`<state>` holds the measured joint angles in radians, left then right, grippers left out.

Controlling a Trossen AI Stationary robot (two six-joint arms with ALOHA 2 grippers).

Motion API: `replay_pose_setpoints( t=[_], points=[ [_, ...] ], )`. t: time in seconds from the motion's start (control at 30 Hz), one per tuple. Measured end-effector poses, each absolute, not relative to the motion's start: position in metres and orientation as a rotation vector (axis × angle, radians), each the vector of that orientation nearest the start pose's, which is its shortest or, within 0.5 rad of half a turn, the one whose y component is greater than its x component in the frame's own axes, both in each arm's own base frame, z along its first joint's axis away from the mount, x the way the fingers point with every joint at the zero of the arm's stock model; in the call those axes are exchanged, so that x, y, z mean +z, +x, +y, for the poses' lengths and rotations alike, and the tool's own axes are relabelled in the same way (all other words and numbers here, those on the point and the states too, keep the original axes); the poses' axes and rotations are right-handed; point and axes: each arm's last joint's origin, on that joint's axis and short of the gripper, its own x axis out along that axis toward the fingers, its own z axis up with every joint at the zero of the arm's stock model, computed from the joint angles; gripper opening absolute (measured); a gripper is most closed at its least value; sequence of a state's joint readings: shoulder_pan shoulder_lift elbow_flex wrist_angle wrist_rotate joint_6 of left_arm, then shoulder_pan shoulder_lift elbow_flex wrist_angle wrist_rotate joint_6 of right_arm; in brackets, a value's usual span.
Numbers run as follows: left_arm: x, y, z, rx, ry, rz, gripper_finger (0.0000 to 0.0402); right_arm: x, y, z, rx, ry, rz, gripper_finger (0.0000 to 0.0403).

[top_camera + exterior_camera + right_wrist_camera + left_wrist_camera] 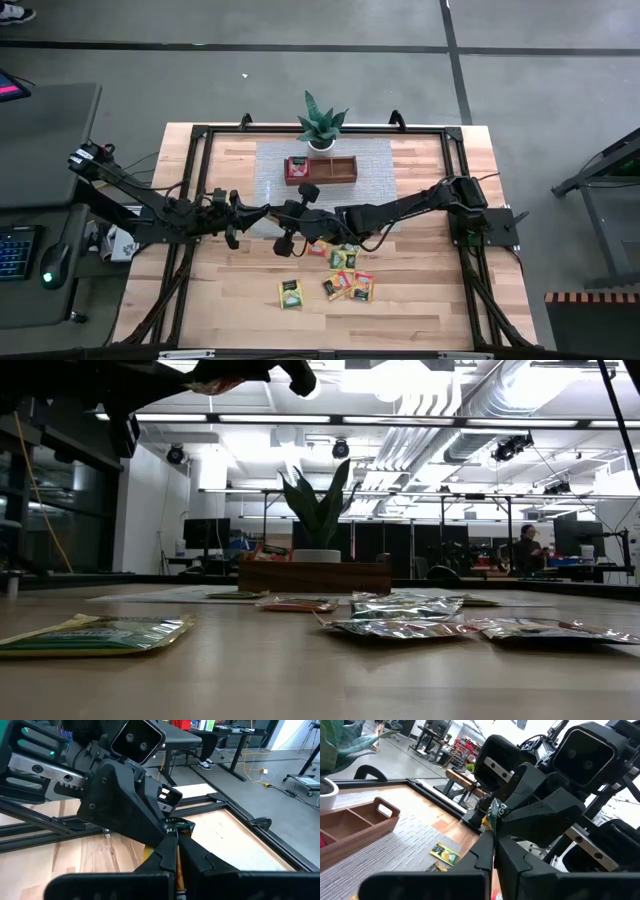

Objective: Pick & Place Tea
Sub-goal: Put the orange tea bag into the middle section of the wooden organizer

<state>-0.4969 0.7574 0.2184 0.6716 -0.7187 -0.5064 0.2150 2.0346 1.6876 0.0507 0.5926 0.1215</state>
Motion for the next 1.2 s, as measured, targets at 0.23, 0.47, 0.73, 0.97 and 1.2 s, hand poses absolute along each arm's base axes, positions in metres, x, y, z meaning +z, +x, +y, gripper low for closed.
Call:
replay_pose_setpoints(
  t=[0.23,0.47,0.73,0.97,1.2],
  points=[
    [0.221,0.148,-0.059,0.194,-0.573,-0.150,0.0001,0.286,0.470,0.087,-0.361,-0.015,0.252,0.0002],
    [0.219,0.148,-0.059,0.195,-0.558,-0.133,0.0000,0.295,0.467,0.087,-0.354,-0.015,0.225,0.0036],
    [0.214,0.149,-0.060,0.161,-0.541,-0.077,0.0000,0.336,0.447,0.081,-0.376,-0.005,0.161,0.0094],
    [0.210,0.149,-0.061,0.143,-0.527,-0.038,0.0000,0.368,0.413,0.073,-0.424,0.034,0.214,0.0122],
    [0.224,0.154,-0.064,0.164,-0.447,0.077,0.0000,0.378,0.373,0.065,-0.473,0.105,0.400,0.0123]
  ],
)
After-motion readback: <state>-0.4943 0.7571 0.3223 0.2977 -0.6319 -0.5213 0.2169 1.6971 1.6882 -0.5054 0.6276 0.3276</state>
